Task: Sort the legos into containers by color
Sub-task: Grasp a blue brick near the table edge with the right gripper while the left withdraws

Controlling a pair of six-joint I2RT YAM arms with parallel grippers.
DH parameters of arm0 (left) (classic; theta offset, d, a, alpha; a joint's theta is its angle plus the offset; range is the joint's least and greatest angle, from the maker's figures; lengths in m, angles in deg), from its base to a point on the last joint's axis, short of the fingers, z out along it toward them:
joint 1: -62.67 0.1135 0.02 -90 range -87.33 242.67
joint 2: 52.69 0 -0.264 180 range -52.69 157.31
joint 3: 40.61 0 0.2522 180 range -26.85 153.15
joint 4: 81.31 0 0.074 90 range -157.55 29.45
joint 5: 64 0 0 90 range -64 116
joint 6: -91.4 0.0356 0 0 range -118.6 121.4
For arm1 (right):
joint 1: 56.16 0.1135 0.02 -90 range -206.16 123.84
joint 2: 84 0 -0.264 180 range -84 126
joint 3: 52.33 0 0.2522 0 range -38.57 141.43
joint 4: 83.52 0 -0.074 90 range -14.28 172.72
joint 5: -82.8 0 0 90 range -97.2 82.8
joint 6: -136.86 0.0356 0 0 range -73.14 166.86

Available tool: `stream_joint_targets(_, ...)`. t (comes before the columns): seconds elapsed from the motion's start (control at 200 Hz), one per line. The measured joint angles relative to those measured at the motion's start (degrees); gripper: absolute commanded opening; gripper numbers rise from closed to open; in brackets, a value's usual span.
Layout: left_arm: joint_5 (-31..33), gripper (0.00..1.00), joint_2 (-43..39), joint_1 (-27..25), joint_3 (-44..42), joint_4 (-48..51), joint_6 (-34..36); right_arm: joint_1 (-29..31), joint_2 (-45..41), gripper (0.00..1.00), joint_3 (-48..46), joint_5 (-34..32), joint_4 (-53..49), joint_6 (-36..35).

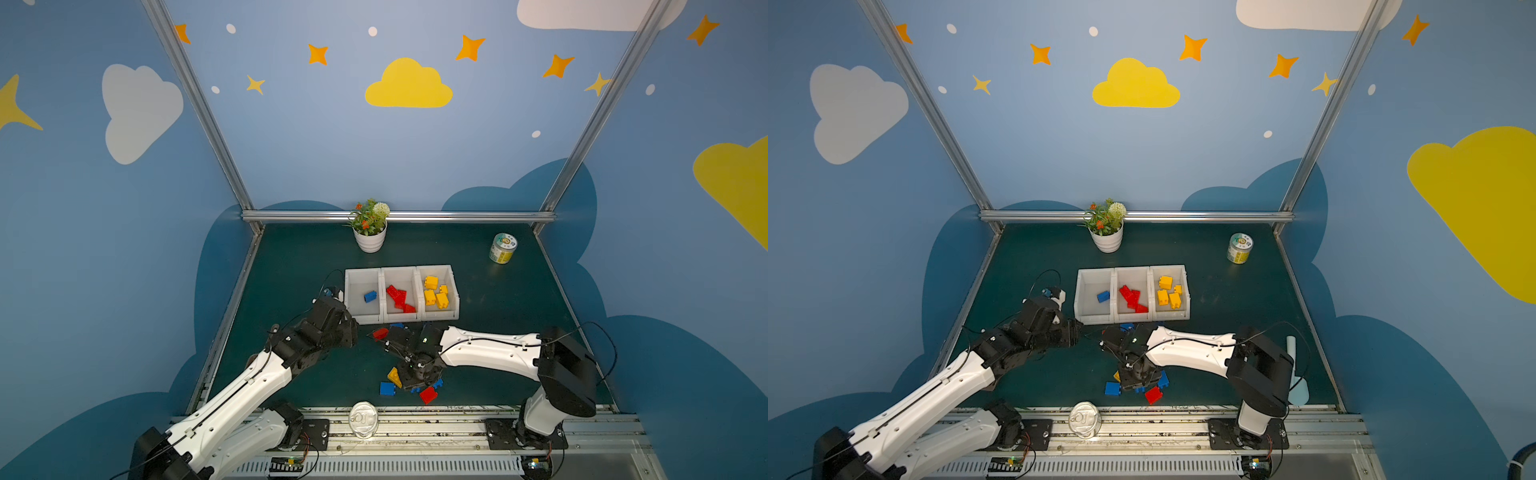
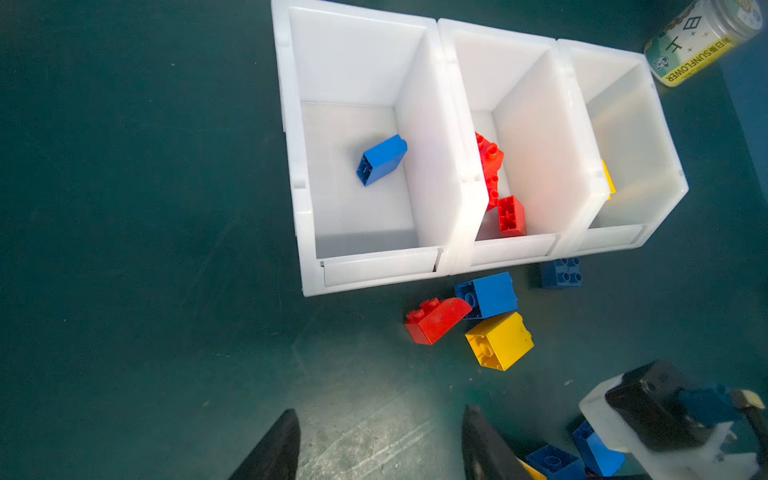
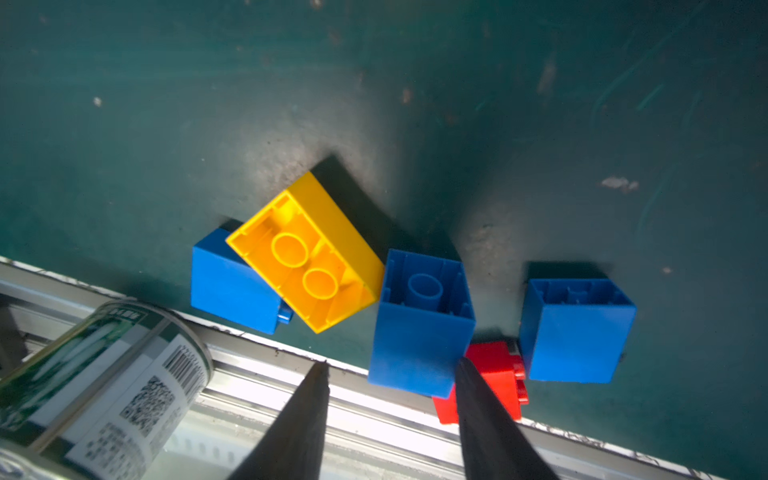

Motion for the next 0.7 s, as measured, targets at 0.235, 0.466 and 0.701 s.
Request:
stream_joint_targets(0.235, -0.02, 0.62, -0.02, 0.00, 0.00, 0.02, -0.31, 0.00, 0.09, 0.47, 0.00, -0.04, -0.13, 0.59)
stream_joint_targets(0.466, -0.04, 0.62, -0.37, 0.00, -0.66, 0.02, -0.39, 0.00, 0.07, 0.48, 0.00, -1.18, -0.68, 0.70)
stream_joint_targets(0.701, -0.04, 0.62, -0.37, 0.00, -0.66, -0.02, -0.42, 0.26, -0.37, 0.50, 0.04, -3.06, -1.60, 0.63)
